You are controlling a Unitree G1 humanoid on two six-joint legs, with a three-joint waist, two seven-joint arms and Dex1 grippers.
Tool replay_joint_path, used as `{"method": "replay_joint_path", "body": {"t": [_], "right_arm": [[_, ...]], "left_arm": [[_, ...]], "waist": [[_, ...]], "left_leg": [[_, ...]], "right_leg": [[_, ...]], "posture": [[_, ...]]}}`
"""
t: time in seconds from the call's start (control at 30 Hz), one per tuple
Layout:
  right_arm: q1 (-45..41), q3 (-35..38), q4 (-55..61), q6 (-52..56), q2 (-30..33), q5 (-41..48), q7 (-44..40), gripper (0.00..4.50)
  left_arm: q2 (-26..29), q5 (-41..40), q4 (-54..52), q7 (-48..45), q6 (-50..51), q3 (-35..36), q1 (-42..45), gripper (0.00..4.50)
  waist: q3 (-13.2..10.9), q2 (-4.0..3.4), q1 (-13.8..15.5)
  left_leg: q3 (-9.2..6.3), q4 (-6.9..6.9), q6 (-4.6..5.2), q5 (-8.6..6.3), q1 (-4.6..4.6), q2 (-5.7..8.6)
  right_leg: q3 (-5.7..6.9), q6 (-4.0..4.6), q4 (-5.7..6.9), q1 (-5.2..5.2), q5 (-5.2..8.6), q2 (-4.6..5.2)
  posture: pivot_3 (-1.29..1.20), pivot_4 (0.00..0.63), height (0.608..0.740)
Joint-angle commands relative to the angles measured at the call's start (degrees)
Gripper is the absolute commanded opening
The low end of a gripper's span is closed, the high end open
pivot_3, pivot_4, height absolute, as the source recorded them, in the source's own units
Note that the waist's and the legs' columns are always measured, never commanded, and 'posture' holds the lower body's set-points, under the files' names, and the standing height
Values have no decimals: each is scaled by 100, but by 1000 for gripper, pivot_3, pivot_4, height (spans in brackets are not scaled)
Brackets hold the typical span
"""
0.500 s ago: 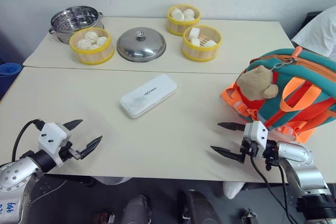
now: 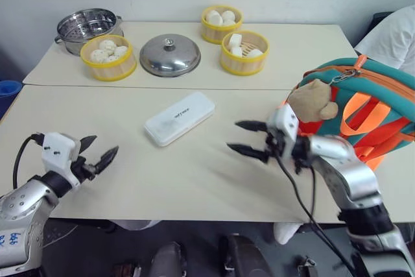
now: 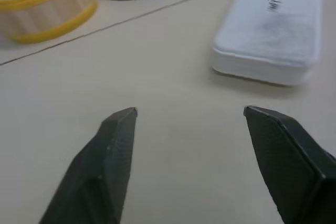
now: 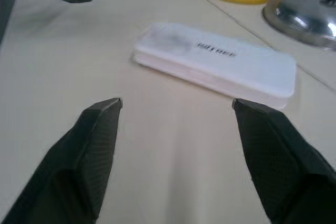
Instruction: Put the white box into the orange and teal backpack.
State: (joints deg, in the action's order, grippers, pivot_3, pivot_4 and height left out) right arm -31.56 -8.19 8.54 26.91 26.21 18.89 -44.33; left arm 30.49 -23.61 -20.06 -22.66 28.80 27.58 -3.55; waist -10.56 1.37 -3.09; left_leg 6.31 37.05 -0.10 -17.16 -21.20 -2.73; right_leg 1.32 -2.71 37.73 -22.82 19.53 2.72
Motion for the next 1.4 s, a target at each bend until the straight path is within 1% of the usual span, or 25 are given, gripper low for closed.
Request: {"method": "replay_joint_path", "body": {"t": [0.03,0.07,0.13,0.2,0.23,0.27,0.4,0.5,0.63,0.77,0.87,0.97,1.07,1.17,1.23,1.3,1.4], "right_arm": [[-695,-283,-954,-91,-616,-854,1146,2031],[-972,-316,-1439,-228,-861,-1073,1454,1621],[-1399,-299,-2203,-408,-1185,-1318,1795,978],[-1805,-236,-2909,-649,-1428,-1454,2017,267],[-2019,-196,-3255,-744,-1545,-1502,2135,8],[-2220,-169,-3588,-856,-1643,-1535,2199,0],[-3009,-172,-5116,-1289,-1918,-1839,2503,0],[-3572,-167,-6312,-1336,-2086,-2061,2824,0],[-3948,-183,-7272,-1933,-2243,-2167,2449,0],[-4059,-32,-7725,-2665,-2380,-2083,1906,0],[-3989,9,-7836,-2889,-2424,-2067,1283,0],[-3891,55,-7780,-2908,-2381,-2059,710,0],[-3674,146,-7471,-2747,-2277,-1888,22,0],[-3220,76,-6819,-2600,-2142,-1798,-599,0],[-2930,101,-6243,-2560,-2091,-1716,-647,0],[-2806,358,-5802,-2322,-2138,-1484,-370,0],[-3021,598,-6036,-2448,-2221,-1635,782,0]], "left_arm": [[-448,80,-335,961,498,-100,278,2241],[-623,164,-378,1210,565,-174,382,1860],[-891,181,-480,1535,744,-246,539,1282],[-975,263,-557,1709,887,-358,627,653],[-1018,293,-584,1810,961,-396,670,387],[-1061,299,-606,1923,1064,-404,719,59],[-1124,320,-677,2185,1506,-528,944,24],[-1173,295,-724,2282,1784,-647,1107,24],[-1186,236,-751,2300,2092,-740,1282,24],[-1187,331,-666,2251,2100,-945,1357,24],[-1149,410,-459,2171,2005,-1096,1477,24],[-1116,356,-329,2006,2025,-1092,1506,24],[-1006,322,-343,1779,2009,-1071,1406,24],[-842,375,-417,1622,2008,-1007,1210,24],[-768,401,-494,1561,1860,-898,1066,24],[-831,317,-600,1634,1790,-624,990,24],[-973,325,-739,1853,1796,-351,889,24]], "waist": [[3,6,-2],[3,7,-4],[5,13,7],[6,14,4],[6,14,-2],[6,14,-6],[7,14,-26],[7,15,-42],[7,15,-48],[7,15,-62],[7,15,-62],[7,14,-63],[7,14,-46],[7,15,-35],[7,15,-36],[7,15,-43],[6,14,-46]], "left_leg": [[0,3,-1,1,-1,1],[1,5,-4,2,-1,1],[6,8,-23,15,-12,3],[10,8,-26,16,-16,3],[16,8,-26,16,-19,3],[23,9,-25,17,-29,4],[40,13,-24,17,-44,2],[47,13,-28,20,-43,0],[49,11,-35,28,-43,-3],[51,9,-37,28,-43,-3],[51,8,-38,28,-43,-4],[51,8,-39,28,-42,-4],[50,9,-40,29,-41,-4],[48,7,-41,28,-41,-4],[48,6,-42,27,-40,-4],[47,6,-42,27,-40,-5],[47,6,-43,29,-41,-6]], "right_leg": [[2,0,2,0,0,0],[3,-1,2,-1,0,-1],[2,-3,5,-11,-1,-3],[0,-3,10,-19,-2,-4],[-4,-3,10,-24,-2,-4],[-10,-5,13,-38,-3,-4],[-24,-8,20,-61,-4,-7],[-31,-8,24,-67,-4,-12],[-33,-7,26,-69,-4,-17],[-36,-8,25,-70,-4,-18],[-35,-8,24,-70,-4,-19],[-36,-8,25,-69,-4,-19],[-35,-7,26,-69,-4,-19],[-35,-8,25,-67,-4,-18],[-36,-8,26,-68,-4,-17],[-35,-7,25,-68,-4,-18],[-35,-7,27,-70,-4,-17]], "posture": [[0,150,740],[0,150,740],[0,150,740],[0,150,740],[0,150,740],[0,150,740],[0,150,740],[0,150,740],[0,150,740],[0,150,740],[0,150,740],[0,150,740],[0,150,740],[0,150,740],[0,150,740],[0,150,740],[0,150,740]]}}
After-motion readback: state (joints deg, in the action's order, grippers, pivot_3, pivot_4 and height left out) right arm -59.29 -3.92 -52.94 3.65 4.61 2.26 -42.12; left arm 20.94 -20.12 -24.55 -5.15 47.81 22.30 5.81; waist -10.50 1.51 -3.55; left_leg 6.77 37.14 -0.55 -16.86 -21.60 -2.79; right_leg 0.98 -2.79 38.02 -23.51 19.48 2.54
